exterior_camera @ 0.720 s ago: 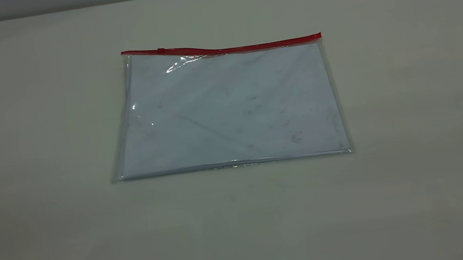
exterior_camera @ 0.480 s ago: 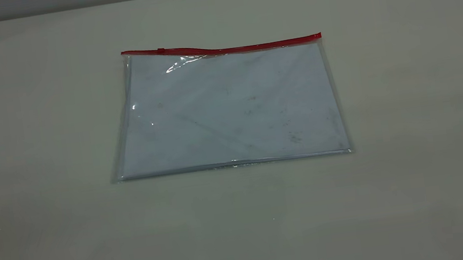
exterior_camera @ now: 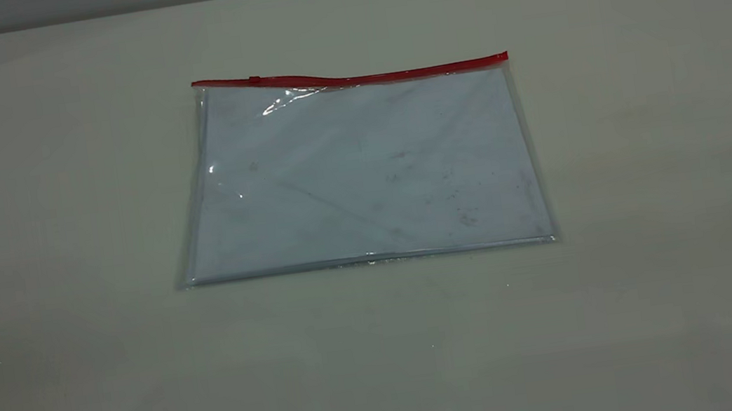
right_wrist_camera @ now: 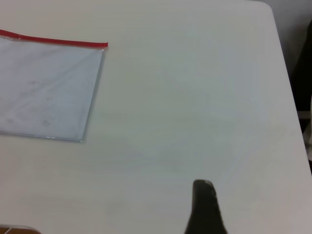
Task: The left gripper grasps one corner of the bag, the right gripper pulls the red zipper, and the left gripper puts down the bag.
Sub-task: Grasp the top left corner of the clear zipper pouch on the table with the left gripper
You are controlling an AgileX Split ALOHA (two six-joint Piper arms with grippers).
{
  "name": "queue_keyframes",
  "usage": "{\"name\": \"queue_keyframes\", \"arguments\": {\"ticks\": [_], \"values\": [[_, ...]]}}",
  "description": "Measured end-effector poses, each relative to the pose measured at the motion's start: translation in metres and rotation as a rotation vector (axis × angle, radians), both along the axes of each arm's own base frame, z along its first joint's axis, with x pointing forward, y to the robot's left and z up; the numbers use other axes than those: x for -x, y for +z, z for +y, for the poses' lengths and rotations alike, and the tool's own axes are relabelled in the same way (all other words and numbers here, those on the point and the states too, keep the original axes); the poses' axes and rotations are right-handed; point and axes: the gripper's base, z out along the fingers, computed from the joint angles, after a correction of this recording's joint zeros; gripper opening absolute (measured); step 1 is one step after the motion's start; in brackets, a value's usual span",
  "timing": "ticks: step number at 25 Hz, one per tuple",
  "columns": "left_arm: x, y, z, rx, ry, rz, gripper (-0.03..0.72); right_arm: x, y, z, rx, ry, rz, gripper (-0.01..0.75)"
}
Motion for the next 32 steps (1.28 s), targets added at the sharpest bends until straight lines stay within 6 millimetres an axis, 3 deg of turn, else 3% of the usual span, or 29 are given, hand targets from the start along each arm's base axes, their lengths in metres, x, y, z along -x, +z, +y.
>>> {"name": "queue_keyframes", "arguments": {"ticks": [20, 23, 28, 32], "values": [[0.000, 0.000, 0.000, 0.001, 0.001, -0.001, 0.587, 0.000, 0.000, 0.001, -0.047, -0.013, -0.002, 0.578], [-0.006, 0.013, 0.000, 0.031, 0.025, -0.014, 0.587, 0.000, 0.006, 0.001, -0.067, -0.025, -0.010, 0.578], [-0.046, 0.044, 0.000, 0.075, 0.065, 0.056, 0.585, -0.026, 0.039, 0.002, -0.097, -0.024, 0.040, 0.578], [-0.101, 0.055, 0.001, 0.077, 0.073, 0.160, 0.584, -0.066, 0.058, 0.002, -0.106, -0.030, 0.134, 0.578]]}}
